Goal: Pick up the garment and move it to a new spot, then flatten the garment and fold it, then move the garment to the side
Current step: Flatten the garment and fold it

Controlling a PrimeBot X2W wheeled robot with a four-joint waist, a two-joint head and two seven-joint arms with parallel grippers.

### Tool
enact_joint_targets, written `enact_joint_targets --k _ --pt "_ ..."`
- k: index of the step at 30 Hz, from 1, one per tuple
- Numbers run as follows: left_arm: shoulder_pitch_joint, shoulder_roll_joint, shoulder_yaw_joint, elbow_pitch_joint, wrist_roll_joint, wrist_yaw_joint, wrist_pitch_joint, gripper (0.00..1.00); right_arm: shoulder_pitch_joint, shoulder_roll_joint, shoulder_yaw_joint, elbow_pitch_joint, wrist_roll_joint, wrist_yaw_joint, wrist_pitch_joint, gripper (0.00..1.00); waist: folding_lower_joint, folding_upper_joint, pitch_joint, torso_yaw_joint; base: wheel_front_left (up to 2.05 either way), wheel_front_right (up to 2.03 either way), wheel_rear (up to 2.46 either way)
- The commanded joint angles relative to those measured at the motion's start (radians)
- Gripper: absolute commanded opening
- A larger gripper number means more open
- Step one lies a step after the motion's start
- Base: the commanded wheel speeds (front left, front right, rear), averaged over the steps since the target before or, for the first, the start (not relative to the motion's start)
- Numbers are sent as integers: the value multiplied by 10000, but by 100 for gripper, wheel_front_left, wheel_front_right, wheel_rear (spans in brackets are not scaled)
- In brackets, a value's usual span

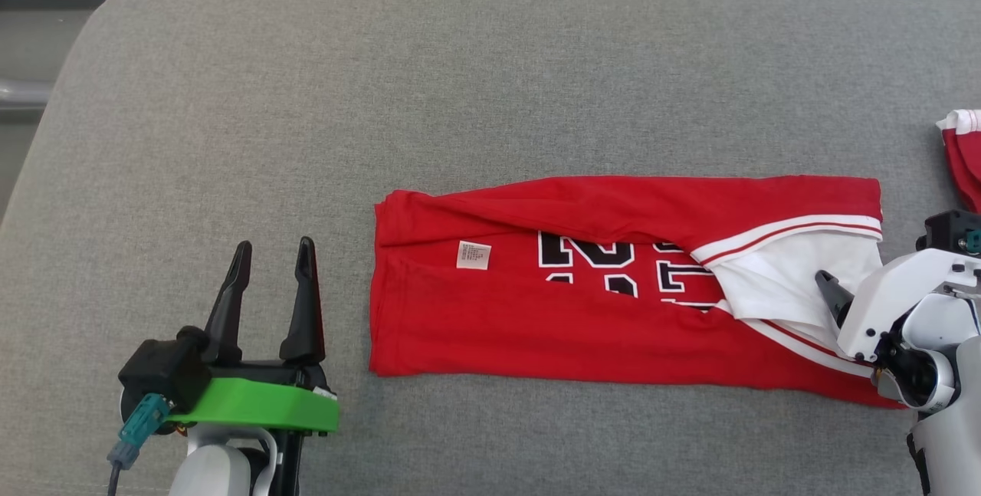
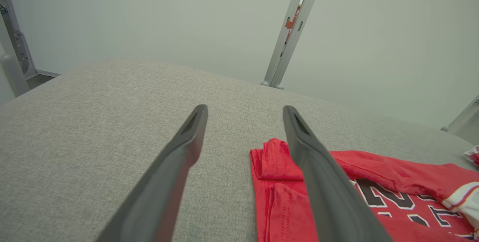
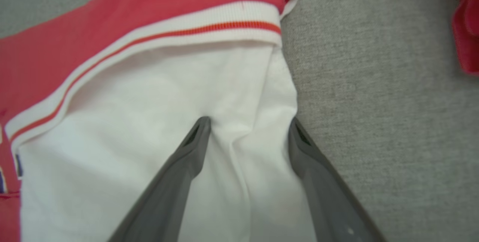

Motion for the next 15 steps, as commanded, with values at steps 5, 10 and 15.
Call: enact_joint_targets --k 5,10,15 --pt "-242 -4 -14 -2 -54 -35 -20 100 -109 64 177 259 -95 4 -43 100 1 0 140 95 0 0 0" --pt "-280 -3 -36 -38 -41 -35 -20 100 -84 7 334 505 -186 2 190 100 1 0 228 100 0 0 0" --pt "-352 -4 -58 -31 -11 -35 -20 100 -104 605 1291 780 327 65 458 100 1 0 343 58 0 0 0"
